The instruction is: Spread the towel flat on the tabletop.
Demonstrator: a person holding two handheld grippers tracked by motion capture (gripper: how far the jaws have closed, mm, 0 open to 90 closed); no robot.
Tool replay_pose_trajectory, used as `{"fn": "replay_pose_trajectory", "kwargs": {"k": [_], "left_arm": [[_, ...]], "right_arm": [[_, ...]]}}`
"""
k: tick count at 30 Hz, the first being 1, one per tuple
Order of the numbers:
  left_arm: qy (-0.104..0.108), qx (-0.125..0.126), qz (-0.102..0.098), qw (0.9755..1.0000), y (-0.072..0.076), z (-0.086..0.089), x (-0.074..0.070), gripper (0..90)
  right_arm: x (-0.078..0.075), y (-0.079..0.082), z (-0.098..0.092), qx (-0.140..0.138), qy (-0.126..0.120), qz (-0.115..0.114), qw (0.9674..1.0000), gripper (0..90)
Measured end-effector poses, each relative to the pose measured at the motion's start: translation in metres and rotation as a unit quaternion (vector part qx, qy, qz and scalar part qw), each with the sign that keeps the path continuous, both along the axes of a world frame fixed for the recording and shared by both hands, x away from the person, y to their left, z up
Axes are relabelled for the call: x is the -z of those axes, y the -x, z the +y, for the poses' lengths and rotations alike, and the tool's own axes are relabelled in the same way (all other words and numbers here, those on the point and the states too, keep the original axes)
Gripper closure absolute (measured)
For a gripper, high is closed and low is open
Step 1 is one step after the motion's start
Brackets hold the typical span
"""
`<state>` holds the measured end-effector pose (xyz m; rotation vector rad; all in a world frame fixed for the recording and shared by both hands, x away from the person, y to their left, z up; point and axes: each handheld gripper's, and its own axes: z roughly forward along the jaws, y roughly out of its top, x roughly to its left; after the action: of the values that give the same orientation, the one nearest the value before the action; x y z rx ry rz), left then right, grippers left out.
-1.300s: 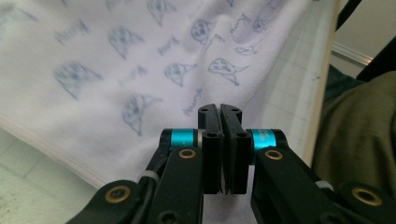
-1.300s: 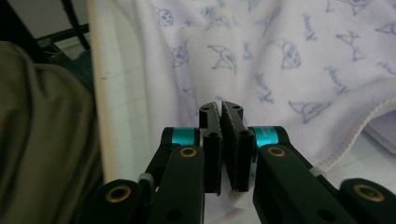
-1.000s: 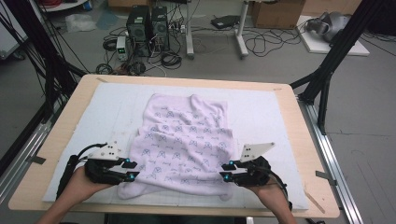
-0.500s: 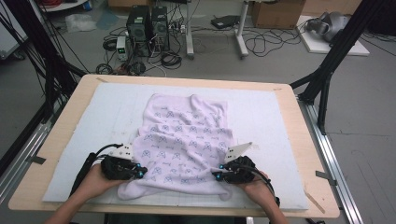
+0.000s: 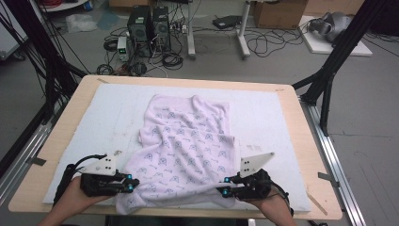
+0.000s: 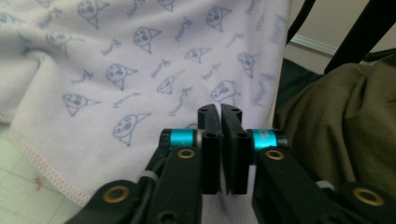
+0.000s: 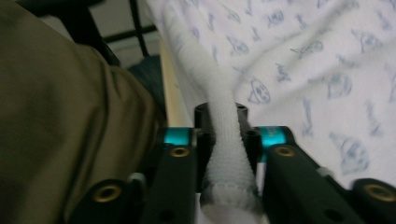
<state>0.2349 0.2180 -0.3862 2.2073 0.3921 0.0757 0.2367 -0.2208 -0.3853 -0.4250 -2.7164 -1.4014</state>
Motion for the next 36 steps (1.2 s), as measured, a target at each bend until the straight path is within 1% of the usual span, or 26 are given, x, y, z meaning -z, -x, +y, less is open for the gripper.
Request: {"fn": "replay_pose_trajectory", "kwargs": {"k": [1, 3, 4, 5, 7, 8, 9, 10, 11, 12, 13, 14, 15, 16, 17, 18, 20, 22, 23, 25, 26, 28, 29, 32, 34, 36], "left_arm": [[-0.003, -0.003, -0.001, 1.0, -0.003, 0.0, 0.001, 71.0], [-0.003, -0.018, 0.0, 0.9998, -0.013, -0.002, 0.007, 63.6], [-0.001, -0.024, 0.005, 0.9997, -0.019, -0.003, 0.011, 58.9], [-0.001, -0.031, 0.007, 0.9995, -0.025, -0.004, 0.015, 57.6], [-0.013, -0.044, 0.007, 0.9989, -0.038, -0.005, 0.023, 56.4], [-0.015, -0.05, 0.011, 0.9986, -0.045, -0.007, 0.028, 54.6], [-0.021, -0.053, 0.013, 0.9983, -0.05, -0.008, 0.032, 53.9], [-0.031, -0.055, 0.012, 0.9979, -0.055, -0.009, 0.036, 53.7], [-0.034, -0.057, 0.016, 0.9977, -0.058, -0.011, 0.04, 53.1], [-0.044, -0.056, 0.016, 0.9973, -0.062, -0.013, 0.043, 52.5], [-0.05, -0.058, 0.014, 0.9969, -0.064, -0.015, 0.046, 52.3], [-0.058, -0.059, 0.016, 0.9965, -0.066, -0.018, 0.05, 52.2], [-0.054, -0.059, 0.01, 0.9968, -0.067, -0.019, 0.052, 52.4], [-0.051, -0.06, 0.009, 0.9969, -0.068, -0.019, 0.052, 53.5], [-0.051, -0.062, 0.009, 0.9968, -0.068, -0.019, 0.052, 54.2], [-0.054, -0.066, 0.001, 0.9963, -0.068, -0.019, 0.052, 57.9], [-0.051, -0.076, 0.002, 0.9958, -0.068, -0.018, 0.053, 67.0], [-0.048, -0.073, 0.004, 0.9962, -0.069, -0.017, 0.052, 81.7], [-0.048, -0.071, 0.008, 0.9962, -0.069, -0.017, 0.052, 86.4], [-0.051, -0.063, 0.01, 0.9966, -0.067, -0.017, 0.051, 87.4], [-0.052, -0.058, 0.01, 0.9969, -0.064, -0.017, 0.05, 87.6], [-0.055, -0.048, 0.01, 0.9973, -0.057, -0.016, 0.049, 87.7], [-0.054, -0.044, 0.01, 0.9975, -0.052, -0.015, 0.049, 87.7], [-0.049, -0.04, 0.01, 0.9979, -0.038, -0.01, 0.047, 87.8], [-0.048, -0.035, 0.012, 0.9982, -0.029, -0.006, 0.045, 87.8], [-0.045, -0.028, 0.01, 0.9985, -0.021, -0.003, 0.041, 87.9]], "right_arm": [[-0.001, -0.001, 0.0, 0.005, 0.003, -0.003, 1.0, 72.0], [0.002, -0.008, 0.001, 0.02, 0.022, -0.01, 0.9995, 67.2], [0.006, -0.014, 0.002, 0.03, 0.028, -0.014, 0.9991, 65.5], [0.01, -0.02, 0.003, 0.035, 0.037, -0.014, 0.9986, 63.7], [0.021, -0.032, 0.006, 0.048, 0.048, -0.015, 0.9976, 59.9], [0.026, -0.038, 0.007, 0.052, 0.051, -0.013, 0.9973, 57.8], [0.031, -0.043, 0.007, 0.057, 0.052, -0.009, 0.997, 54.9], [0.035, -0.048, 0.007, 0.065, 0.06, -0.001, 0.996, 53.7], [0.039, -0.053, 0.007, 0.065, 0.066, 0.004, 0.9957, 53.7], [0.042, -0.056, 0.008, 0.069, 0.074, 0.007, 0.9949, 52.8], [0.044, -0.058, 0.008, 0.075, 0.084, 0.003, 0.9936, 51.9], [0.047, -0.061, 0.01, 0.075, 0.092, 0.003, 0.9929, 51.9], [0.049, -0.063, 0.011, 0.074, 0.098, 0.003, 0.9924, 51.9], [0.05, -0.064, 0.012, 0.074, 0.105, 0.001, 0.9917, 52.0], [0.052, -0.065, 0.013, 0.074, 0.103, 0.0, 0.9919, 52.8], [0.052, -0.066, 0.013, 0.076, 0.101, -0.001, 0.992, 54.6], [0.054, -0.067, 0.011, 0.077, 0.094, -0.002, 0.9926, 60.2], [0.055, -0.065, 0.009, 0.076, 0.083, 0.007, 0.9936, 72.6], [0.055, -0.064, 0.008, 0.068, 0.078, 0.019, 0.9944, 80.1], [0.053, -0.06, 0.009, 0.065, 0.078, 0.012, 0.9947, 83.2], [0.052, -0.058, 0.009, 0.06, 0.077, 0.012, 0.9952, 83.6], [0.049, -0.053, 0.008, 0.054, 0.07, 0.02, 0.9959, 83.8], [0.048, -0.049, 0.008, 0.049, 0.066, 0.02, 0.9964, 83.8], [0.045, -0.034, 0.008, 0.04, 0.062, 0.021, 0.997, 83.9], [0.046, -0.024, 0.007, 0.031, 0.058, 0.026, 0.9975, 84.0], [0.044, -0.014, 0.006, 0.024, 0.056, 0.028, 0.9978, 83.9]]}}
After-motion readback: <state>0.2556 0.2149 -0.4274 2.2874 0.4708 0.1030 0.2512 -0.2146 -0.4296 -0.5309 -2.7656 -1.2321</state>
